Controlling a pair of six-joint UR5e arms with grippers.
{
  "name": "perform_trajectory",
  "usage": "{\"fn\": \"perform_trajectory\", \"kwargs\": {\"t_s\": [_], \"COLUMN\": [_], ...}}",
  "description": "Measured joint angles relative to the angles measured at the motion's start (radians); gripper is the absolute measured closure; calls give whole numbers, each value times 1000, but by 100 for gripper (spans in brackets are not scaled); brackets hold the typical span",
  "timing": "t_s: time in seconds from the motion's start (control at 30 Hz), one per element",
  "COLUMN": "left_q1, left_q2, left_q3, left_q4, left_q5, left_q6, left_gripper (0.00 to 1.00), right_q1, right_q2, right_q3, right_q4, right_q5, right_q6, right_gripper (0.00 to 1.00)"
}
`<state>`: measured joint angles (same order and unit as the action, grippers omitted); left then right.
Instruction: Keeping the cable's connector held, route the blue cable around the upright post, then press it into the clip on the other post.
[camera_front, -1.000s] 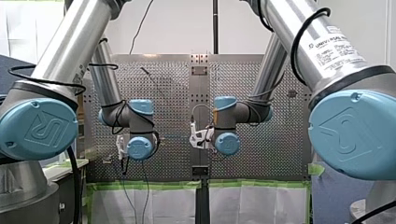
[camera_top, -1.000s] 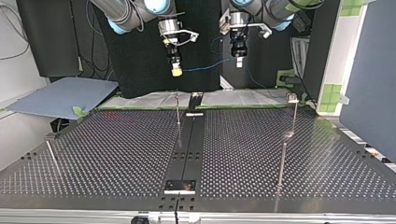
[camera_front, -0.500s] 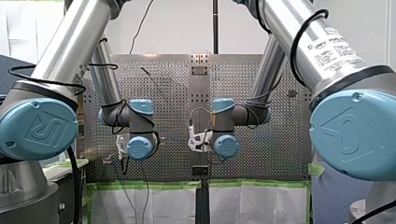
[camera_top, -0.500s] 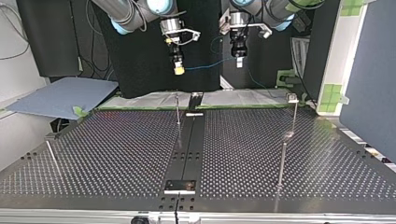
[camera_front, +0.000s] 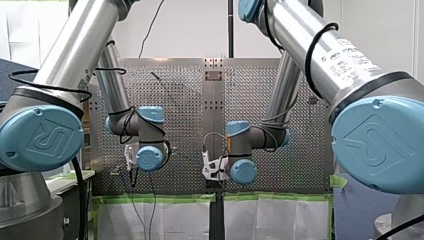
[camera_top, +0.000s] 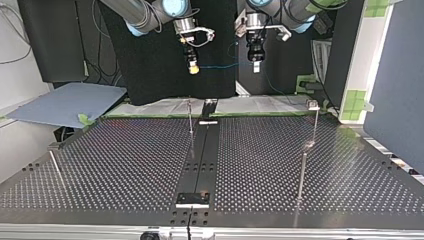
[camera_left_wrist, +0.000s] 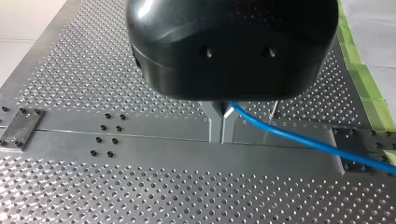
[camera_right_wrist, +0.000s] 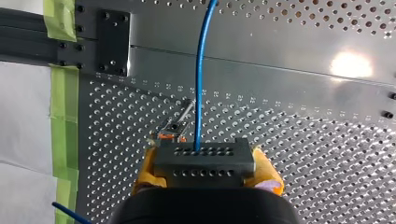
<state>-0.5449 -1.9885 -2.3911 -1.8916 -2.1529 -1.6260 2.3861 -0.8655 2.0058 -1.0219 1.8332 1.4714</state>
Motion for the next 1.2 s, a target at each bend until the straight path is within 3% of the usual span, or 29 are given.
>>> {"fn": "perform_trajectory", "kwargs": {"t_s": [0.17, 0.43, 0.6, 0.97, 1.1, 1.2], "left_q1": [1, 1, 2, 1, -20, -34], "left_q2": [-8, -31, -32, -32, -10, 18], "left_q3": [-1, -1, -2, -2, -1, 0], "left_q4": [-8, -86, -122, -128, -150, -178], "left_q5": [-8, -69, -76, -78, -98, -112], "left_q6": [8, 51, 53, 54, 49, 42], "left_gripper": [100, 100, 100, 100, 100, 100], "right_q1": [0, 0, 0, 0, -6, -3], "right_q2": [1, 1, 1, 1, -20, -47], "right_q3": [0, 0, 0, 0, 6, 14], "right_q4": [0, 0, 0, 0, 21, 48], "right_q5": [0, 0, 0, 0, 21, 48], "right_q6": [0, 0, 0, 0, -17, -11], "right_gripper": [100, 100, 100, 100, 100, 100]}}
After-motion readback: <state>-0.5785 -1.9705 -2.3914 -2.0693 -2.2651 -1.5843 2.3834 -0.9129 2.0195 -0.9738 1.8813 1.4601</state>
